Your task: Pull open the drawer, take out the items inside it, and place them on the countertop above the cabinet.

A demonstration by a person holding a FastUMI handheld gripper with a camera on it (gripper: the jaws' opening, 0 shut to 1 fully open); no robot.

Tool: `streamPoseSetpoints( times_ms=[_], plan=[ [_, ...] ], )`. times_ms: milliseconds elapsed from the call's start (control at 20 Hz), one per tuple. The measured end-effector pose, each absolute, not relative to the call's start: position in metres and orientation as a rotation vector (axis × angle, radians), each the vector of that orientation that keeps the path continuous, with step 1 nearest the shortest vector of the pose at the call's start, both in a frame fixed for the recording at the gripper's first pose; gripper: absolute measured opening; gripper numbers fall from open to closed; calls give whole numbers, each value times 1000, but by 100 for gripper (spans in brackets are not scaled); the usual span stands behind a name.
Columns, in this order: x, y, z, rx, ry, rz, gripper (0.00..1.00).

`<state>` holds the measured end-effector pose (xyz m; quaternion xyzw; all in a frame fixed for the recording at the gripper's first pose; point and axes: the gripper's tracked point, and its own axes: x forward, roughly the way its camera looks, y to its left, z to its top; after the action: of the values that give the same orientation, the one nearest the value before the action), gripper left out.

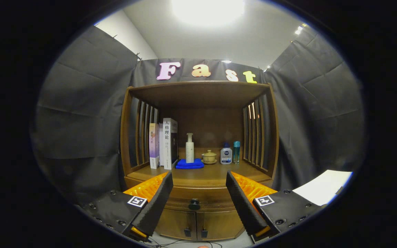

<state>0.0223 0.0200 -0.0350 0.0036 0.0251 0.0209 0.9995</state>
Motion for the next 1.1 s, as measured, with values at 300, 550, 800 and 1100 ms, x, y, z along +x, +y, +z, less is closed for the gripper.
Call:
streamPoseSetpoints(
  times_ms=[300,550,800,1100],
  plan=[
    [60,25,-64,54,101,56,98],
    [92,31,-95,68,141,64,98],
    [118,39,-128,63,175,79,98],
    [137,50,-182,50,262,92,98]
  ],
)
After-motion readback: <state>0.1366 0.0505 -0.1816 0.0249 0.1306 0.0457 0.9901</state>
